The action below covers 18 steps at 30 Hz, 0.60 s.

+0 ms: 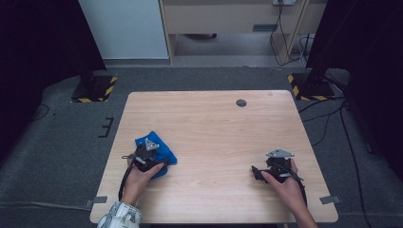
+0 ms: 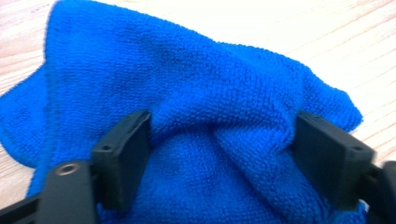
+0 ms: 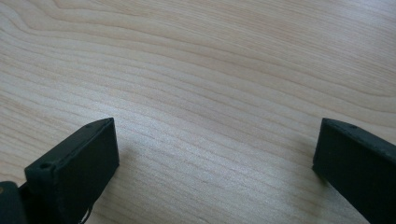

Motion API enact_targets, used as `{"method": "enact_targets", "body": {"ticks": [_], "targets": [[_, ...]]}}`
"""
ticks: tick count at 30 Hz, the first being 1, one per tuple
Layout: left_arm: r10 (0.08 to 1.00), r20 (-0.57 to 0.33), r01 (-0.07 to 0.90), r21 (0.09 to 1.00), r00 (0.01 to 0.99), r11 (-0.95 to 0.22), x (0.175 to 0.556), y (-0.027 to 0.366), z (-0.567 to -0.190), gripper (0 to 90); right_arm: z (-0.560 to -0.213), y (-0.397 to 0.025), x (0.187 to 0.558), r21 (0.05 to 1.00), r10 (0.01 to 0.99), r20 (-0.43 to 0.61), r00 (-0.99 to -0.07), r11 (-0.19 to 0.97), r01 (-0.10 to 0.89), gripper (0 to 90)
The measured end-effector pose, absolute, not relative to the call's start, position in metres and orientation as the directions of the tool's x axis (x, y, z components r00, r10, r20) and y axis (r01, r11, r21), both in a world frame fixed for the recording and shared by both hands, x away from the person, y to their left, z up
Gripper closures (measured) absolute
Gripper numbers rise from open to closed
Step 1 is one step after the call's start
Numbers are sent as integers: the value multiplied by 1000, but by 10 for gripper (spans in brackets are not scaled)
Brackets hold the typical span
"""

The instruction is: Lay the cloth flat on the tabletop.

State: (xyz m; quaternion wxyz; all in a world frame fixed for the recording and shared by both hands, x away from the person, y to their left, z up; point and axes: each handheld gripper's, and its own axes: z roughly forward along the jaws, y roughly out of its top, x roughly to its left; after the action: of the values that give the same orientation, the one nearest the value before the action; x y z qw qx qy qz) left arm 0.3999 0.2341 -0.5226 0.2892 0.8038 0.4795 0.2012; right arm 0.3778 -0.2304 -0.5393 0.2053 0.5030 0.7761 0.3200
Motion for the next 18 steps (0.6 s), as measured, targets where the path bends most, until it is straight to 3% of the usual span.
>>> {"method": "enact_targets", "body": {"ticks": [5, 8, 13, 18], "targets": [[894, 64, 646, 668, 444, -369, 400, 239, -520, 478, -539, -230, 378, 703, 912, 4, -410, 289, 649, 5], [895, 65, 645, 670, 442, -367, 401, 242, -519, 567, -539, -230, 378, 703, 912, 4, -410, 289, 649, 5], [897, 37, 645, 682, 440, -344, 403, 245, -517, 670, -539, -230, 378, 703, 912, 3, -410, 289, 649, 5], [891, 5, 629, 707, 453, -324, 405, 245, -511, 699, -539, -230, 378, 704, 912, 3, -410, 290, 649, 4]]}}
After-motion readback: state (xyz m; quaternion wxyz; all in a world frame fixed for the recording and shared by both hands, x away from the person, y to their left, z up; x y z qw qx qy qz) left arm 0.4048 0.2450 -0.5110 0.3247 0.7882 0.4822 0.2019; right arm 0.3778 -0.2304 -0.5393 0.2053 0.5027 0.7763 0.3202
